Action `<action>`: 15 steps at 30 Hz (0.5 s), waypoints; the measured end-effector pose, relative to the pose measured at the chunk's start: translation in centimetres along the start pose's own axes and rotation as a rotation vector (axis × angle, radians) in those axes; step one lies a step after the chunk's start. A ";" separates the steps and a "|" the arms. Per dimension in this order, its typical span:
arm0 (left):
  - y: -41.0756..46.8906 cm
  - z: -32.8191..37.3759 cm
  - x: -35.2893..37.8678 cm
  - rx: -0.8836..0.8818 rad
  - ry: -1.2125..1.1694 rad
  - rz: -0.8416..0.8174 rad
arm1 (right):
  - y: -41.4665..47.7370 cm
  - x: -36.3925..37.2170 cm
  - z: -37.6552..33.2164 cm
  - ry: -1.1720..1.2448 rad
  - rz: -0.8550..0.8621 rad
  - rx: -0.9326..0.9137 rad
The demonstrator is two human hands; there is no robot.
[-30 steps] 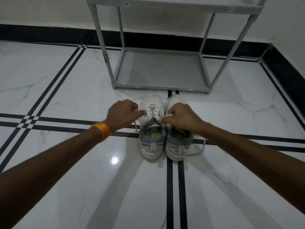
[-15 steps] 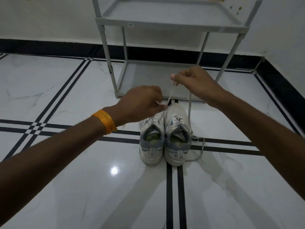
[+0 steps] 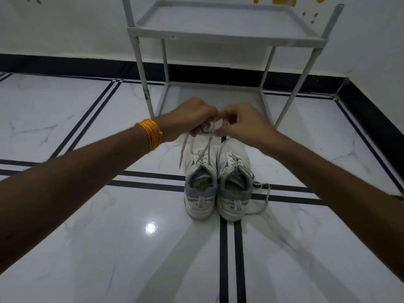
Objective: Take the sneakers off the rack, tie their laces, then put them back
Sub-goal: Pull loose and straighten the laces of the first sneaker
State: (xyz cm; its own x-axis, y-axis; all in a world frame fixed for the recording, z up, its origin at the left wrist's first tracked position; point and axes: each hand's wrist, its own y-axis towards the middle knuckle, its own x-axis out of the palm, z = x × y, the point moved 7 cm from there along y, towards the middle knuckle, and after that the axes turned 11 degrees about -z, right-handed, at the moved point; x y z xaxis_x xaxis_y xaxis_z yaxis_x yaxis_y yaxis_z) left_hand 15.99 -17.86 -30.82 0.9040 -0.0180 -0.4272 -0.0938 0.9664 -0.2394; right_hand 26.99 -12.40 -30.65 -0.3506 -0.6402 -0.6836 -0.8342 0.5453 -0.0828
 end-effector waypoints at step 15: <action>0.0 -1.3 1.6 0.240 0.332 0.092 | 0.2 -4.6 -6.8 0.839 0.079 -0.260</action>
State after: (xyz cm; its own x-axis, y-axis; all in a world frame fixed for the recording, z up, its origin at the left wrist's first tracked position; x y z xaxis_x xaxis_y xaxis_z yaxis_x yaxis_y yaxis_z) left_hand 16.90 -18.24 -32.68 0.7090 0.0277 -0.7047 -0.0329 0.9994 0.0061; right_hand 25.53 -13.07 -22.61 -0.5234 -0.8478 0.0857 -0.8287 0.5298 0.1803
